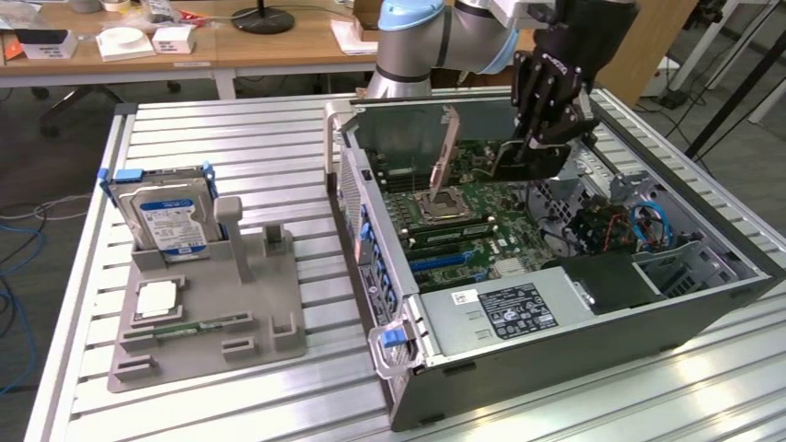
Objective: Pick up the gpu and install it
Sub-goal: 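Insert the gpu into the slot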
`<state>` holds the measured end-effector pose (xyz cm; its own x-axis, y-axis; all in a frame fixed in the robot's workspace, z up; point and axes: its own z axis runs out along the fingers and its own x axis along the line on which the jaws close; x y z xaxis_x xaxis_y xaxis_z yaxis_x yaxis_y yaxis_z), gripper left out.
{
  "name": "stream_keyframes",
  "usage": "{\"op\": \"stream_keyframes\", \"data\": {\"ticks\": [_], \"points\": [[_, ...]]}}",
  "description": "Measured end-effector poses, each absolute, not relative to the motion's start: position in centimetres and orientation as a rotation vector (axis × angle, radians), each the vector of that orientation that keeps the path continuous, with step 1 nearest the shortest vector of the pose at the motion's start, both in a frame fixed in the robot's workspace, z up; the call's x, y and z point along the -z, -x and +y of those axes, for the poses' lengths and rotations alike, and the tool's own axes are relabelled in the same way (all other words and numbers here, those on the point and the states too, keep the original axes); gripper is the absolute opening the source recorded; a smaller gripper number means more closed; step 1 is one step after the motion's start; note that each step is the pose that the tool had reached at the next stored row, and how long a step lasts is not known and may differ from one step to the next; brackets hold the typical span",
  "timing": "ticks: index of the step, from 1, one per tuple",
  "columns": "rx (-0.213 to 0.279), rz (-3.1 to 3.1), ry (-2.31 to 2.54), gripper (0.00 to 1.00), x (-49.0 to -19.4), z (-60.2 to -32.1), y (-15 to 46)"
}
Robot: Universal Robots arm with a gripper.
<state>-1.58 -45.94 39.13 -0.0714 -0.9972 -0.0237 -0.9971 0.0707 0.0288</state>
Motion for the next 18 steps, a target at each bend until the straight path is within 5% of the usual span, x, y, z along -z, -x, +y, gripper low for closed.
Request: {"op": "stream_keyframes", "data": {"ticks": [18], "points": [[0.052,-2.3,-2.143,0.26,-37.7,-45.9,1.9]]}}
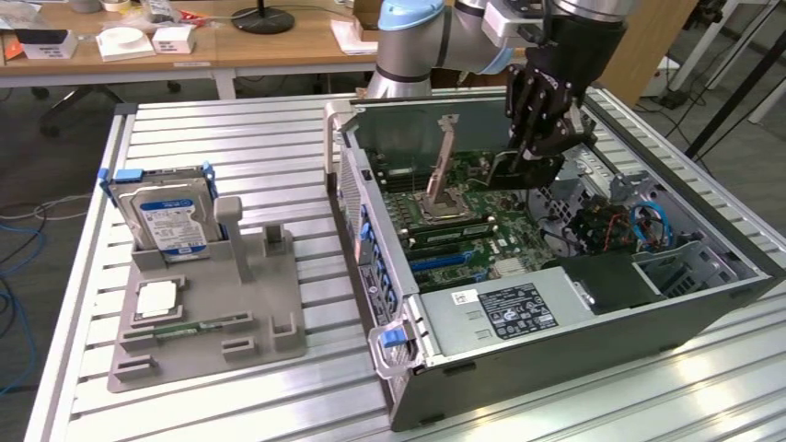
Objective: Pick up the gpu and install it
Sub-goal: 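Insert the gpu into the slot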
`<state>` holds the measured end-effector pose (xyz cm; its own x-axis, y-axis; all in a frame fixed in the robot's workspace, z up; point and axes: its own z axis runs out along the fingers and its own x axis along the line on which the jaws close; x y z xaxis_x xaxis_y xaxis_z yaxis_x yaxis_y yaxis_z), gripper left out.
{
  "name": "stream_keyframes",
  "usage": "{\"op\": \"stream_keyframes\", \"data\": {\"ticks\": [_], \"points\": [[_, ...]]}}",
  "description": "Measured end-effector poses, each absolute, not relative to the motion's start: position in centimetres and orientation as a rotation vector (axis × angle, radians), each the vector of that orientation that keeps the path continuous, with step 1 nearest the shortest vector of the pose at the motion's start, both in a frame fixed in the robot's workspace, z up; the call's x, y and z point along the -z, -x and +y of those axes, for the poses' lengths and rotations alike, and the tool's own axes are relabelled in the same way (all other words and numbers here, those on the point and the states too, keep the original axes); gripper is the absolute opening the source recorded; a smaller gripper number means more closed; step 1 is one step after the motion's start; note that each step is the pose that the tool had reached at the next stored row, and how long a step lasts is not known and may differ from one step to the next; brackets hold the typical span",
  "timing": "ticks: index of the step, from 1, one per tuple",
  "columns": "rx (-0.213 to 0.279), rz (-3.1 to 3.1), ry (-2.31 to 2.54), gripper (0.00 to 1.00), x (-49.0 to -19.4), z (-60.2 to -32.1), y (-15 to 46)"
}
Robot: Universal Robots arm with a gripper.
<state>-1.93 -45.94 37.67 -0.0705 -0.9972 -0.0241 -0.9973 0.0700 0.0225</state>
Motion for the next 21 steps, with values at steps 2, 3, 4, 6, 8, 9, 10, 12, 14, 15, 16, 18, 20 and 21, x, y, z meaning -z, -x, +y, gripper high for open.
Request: {"op": "stream_keyframes", "data": {"ticks": [2,3,4,6,8,9,10,12,14,15,16,18,20,21], "points": [[-0.052,2.296,2.14,0.26,-37.5,-45.9,2.0],[-0.052,2.296,2.14,0.26,-37.4,-45.9,2.1],[-0.052,2.296,2.14,0.26,-37.3,-45.9,2.1],[-0.051,2.296,2.14,0.26,-37.2,-45.9,2.1],[-0.05,2.297,2.14,0.26,-37.1,-45.9,2.3],[-0.05,2.297,2.14,0.26,-37.1,-45.9,2.3],[-0.05,2.297,2.141,0.26,-37.0,-45.9,2.4],[-0.05,2.297,2.141,0.26,-36.9,-45.9,2.5],[-0.05,2.297,2.141,0.26,-36.7,-45.9,2.6],[-0.05,2.297,2.141,0.26,-36.6,-45.9,2.7],[-0.05,2.297,2.141,0.26,-36.6,-45.9,2.8],[-0.05,2.297,2.141,0.26,-36.4,-45.9,3.0],[-0.05,2.297,2.141,0.26,-36.3,-45.9,3.1],[-0.05,2.297,2.141,0.26,-36.3,-45.9,3.2]]}}
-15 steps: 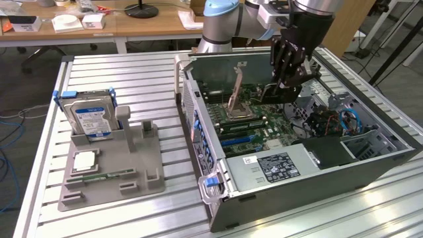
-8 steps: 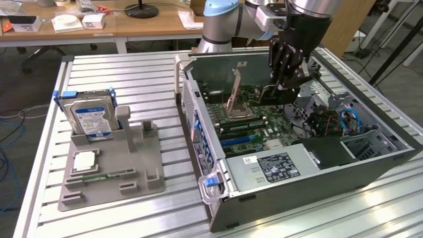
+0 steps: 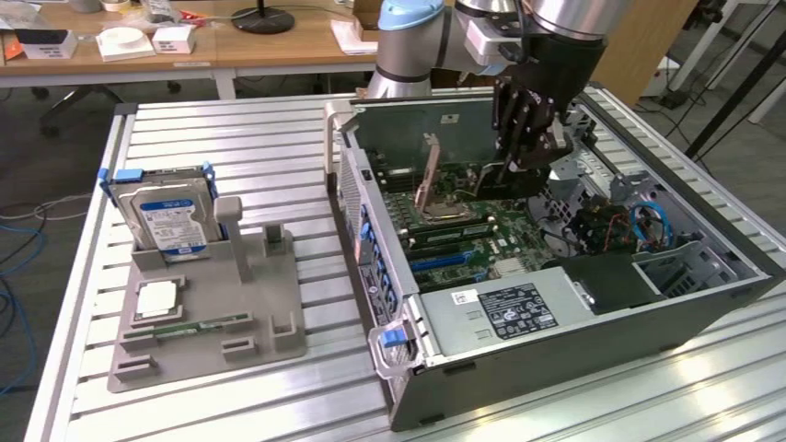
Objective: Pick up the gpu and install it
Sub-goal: 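Insert the gpu into the slot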
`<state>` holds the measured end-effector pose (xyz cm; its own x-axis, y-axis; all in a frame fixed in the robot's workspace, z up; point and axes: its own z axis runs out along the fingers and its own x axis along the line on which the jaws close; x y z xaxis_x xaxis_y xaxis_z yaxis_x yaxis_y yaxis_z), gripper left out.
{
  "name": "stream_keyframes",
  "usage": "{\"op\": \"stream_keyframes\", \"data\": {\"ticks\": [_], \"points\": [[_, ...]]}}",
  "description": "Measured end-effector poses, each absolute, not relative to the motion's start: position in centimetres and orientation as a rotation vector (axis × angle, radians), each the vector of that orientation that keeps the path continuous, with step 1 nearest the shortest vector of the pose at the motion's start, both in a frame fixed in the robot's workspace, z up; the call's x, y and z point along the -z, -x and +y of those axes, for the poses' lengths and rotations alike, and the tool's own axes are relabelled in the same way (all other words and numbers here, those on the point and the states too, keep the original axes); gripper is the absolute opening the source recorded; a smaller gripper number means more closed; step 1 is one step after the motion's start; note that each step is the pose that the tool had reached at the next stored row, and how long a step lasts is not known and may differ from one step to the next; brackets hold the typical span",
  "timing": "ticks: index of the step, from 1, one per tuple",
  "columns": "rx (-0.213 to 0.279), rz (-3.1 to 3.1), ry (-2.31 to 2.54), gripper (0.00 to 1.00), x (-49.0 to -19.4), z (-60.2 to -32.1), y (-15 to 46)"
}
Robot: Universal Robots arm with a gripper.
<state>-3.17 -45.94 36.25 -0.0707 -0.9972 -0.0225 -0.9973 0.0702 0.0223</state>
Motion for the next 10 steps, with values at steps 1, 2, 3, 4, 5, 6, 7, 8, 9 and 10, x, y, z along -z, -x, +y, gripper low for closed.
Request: {"op": "stream_keyframes", "data": {"ticks": [1,2,3,4,5,6,7,8,9,10], "points": [[-0.05,2.297,2.141,0.26,-36.19,-45.94,3.22],[-0.05,2.297,2.141,0.26,-36.13,-45.94,3.28],[-0.05,2.297,2.141,0.26,-36.07,-45.94,3.33],[-0.05,2.297,2.141,0.26,-36.0,-45.94,3.38],[-0.05,2.297,2.141,0.26,-35.94,-45.94,3.42],[-0.05,2.297,2.141,0.26,-35.85,-45.94,3.46],[-0.05,2.297,2.141,0.26,-35.76,-45.94,3.49],[-0.05,2.297,2.141,0.26,-35.67,-45.94,3.5],[-0.05,2.297,2.141,0.26,-35.59,-45.94,3.51],[-0.05,2.297,2.141,0.26,-35.52,-45.94,3.52]]}}
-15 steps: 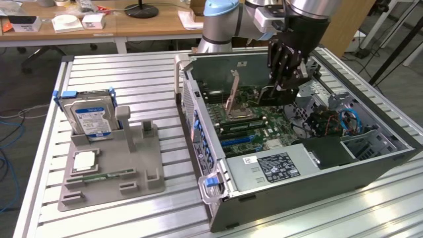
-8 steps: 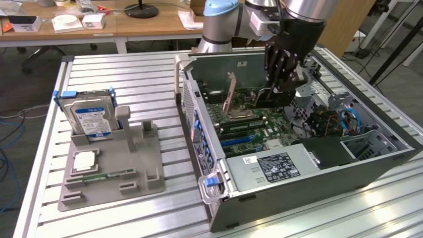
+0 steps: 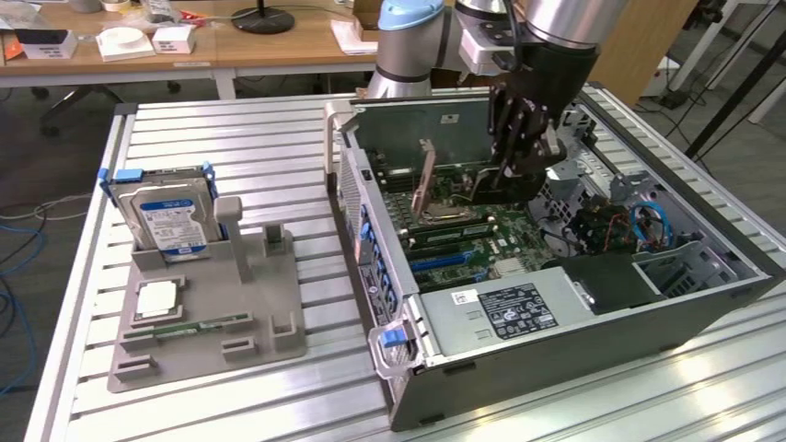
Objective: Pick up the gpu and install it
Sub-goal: 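Insert the gpu into the slot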
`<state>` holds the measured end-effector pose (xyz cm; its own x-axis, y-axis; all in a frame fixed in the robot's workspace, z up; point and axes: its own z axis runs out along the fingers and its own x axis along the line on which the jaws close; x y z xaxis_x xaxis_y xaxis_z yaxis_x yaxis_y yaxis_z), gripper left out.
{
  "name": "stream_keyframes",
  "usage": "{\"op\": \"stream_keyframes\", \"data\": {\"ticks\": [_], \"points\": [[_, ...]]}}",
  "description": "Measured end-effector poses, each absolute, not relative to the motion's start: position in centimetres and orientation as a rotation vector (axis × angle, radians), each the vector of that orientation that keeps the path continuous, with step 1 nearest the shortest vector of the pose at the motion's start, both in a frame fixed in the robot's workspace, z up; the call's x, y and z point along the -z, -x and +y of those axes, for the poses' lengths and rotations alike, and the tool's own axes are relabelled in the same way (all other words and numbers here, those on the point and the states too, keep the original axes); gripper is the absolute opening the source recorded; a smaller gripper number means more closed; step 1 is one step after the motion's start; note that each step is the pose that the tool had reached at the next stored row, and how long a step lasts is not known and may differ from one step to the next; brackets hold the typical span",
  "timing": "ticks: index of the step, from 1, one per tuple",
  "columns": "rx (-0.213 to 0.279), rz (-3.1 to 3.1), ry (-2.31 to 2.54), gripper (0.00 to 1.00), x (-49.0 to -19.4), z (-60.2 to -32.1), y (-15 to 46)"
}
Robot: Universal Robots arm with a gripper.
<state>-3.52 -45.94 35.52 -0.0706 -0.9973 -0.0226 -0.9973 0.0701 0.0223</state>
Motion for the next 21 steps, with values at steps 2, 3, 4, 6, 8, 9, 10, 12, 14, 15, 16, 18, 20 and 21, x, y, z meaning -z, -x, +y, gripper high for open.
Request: {"op": "stream_keyframes", "data": {"ticks": [2,3,4,6,8,9,10,12,14,15,16,18,20,21], "points": [[-0.05,2.297,2.141,0.26,-35.4,-46.0,3.5],[-0.05,2.297,2.141,0.26,-35.4,-46.0,3.5],[-0.05,2.297,2.141,0.26,-35.3,-46.0,3.5],[-0.05,2.297,2.141,0.26,-35.2,-46.0,3.5],[-0.05,2.297,2.141,0.26,-35.1,-46.1,3.5],[-0.05,2.297,2.141,0.26,-35.0,-46.1,3.5],[-0.05,2.297,2.141,0.26,-34.9,-46.1,3.5],[-0.05,2.297,2.14,0.26,-34.8,-46.2,3.5],[-0.05,2.297,2.14,0.26,-34.7,-46.2,3.5],[-0.05,2.297,2.141,0.26,-34.6,-46.3,3.5],[-0.05,2.297,2.141,0.26,-34.5,-46.3,3.5],[-0.05,2.297,2.141,0.26,-34.4,-46.3,3.5],[-0.05,2.297,2.141,0.26,-34.4,-46.3,3.5],[-0.05,2.297,2.141,0.26,-34.4,-46.3,3.5]]}}
